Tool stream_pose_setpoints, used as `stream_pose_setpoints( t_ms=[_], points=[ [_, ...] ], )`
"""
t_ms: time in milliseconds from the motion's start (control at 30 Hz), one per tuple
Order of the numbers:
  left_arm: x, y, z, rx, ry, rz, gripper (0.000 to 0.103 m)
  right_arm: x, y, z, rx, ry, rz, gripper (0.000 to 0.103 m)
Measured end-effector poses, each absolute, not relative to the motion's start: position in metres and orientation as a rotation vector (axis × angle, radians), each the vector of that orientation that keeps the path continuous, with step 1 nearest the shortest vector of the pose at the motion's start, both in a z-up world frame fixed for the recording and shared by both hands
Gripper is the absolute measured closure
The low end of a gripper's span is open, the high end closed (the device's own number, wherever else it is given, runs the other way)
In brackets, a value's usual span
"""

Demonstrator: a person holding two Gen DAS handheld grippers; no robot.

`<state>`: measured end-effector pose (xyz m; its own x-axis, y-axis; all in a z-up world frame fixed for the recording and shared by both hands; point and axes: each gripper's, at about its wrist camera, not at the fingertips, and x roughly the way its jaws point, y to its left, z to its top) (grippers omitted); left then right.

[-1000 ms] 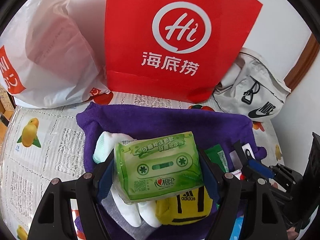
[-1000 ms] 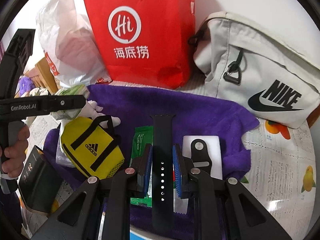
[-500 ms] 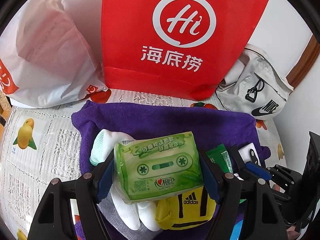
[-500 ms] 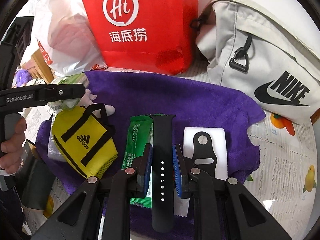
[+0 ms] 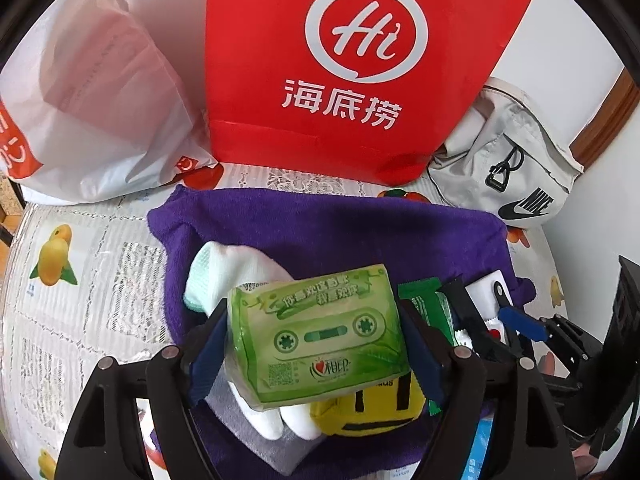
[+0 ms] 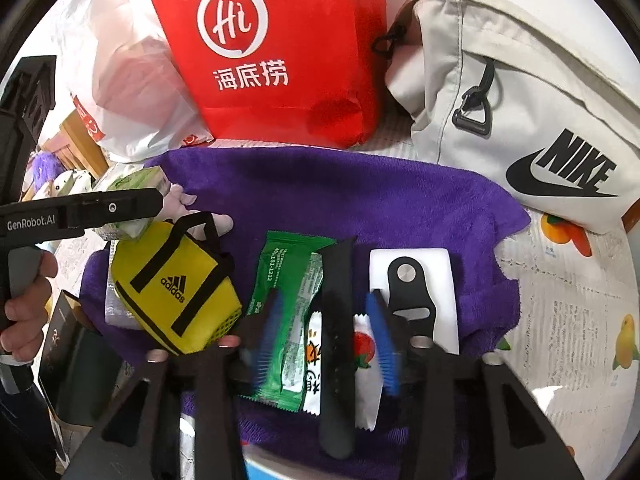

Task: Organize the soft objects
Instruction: 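Open the left gripper to drop the tissue pack while the right releases the strap onto the towel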

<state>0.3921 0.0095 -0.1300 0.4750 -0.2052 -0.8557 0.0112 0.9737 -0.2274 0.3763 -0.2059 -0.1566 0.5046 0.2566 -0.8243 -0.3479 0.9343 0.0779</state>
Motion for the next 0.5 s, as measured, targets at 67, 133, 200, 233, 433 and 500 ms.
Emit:
stream_pose_setpoints(
  t_ms=[67, 133, 200, 233, 433, 500],
  points=[
    [0.389, 0.01, -0.126, -0.196, 1.059, -0.129, 0.018, 0.371, -0.204, -0.152, -0.108, 0.964, 0.365, 0.048],
    [0.385, 0.01, -0.122, -0.195, 1.052, -0.139, 0.016, 0.366, -0.205, -0.148, -0.104, 0.959, 0.362, 0.048],
    [0.381, 0.01, -0.118, -0.189, 1.052, -0.132, 0.016, 0.361, -0.207, -0.144, -0.093, 0.953, 0.365, 0.048],
    [0.379, 0.011, -0.116, -0.189, 1.051, -0.13, 0.016, 0.358, -0.208, -0.142, -0.09, 0.952, 0.364, 0.048],
    [0.358, 0.012, -0.101, -0.185, 1.035, -0.123, 0.016, 0.339, -0.212, -0.128, -0.076, 0.938, 0.347, 0.048],
    [0.349, 0.012, -0.096, -0.178, 1.029, -0.119, 0.016, 0.33, -0.215, -0.123, -0.06, 0.935, 0.34, 0.048]
  ],
)
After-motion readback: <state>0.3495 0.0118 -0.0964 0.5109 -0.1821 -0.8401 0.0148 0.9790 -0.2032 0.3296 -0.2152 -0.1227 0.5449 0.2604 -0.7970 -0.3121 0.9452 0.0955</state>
